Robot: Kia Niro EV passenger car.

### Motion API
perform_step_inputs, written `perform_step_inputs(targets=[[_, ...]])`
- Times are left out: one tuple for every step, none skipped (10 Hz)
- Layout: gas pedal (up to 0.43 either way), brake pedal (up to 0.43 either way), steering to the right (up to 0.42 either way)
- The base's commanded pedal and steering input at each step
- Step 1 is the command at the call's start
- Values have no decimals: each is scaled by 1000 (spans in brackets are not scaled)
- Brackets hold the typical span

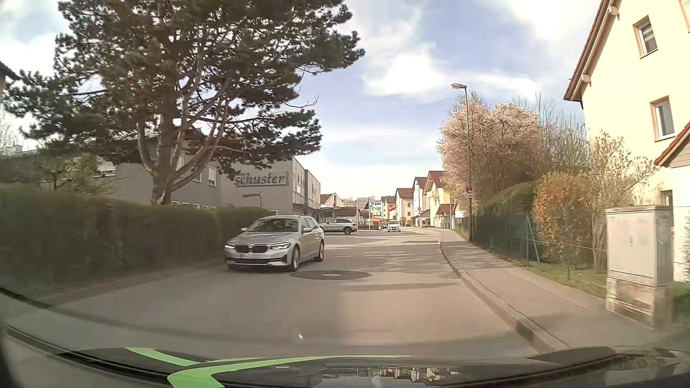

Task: Follow the waypoints while adhering to traffic rules and regulations

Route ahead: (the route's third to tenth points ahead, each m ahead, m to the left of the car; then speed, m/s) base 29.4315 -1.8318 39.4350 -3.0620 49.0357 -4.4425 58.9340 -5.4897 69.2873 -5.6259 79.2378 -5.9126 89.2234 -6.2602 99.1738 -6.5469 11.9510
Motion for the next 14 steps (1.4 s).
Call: perform_step_inputs(targets=[[118,0,47],[118,0,48],[118,0,47],[118,0,47],[118,0,47],[118,0,47],[118,0,42],[118,0,39],[118,0,37],[118,0,36],[118,0,36],[118,0,35],[118,0,34],[118,0,33]])
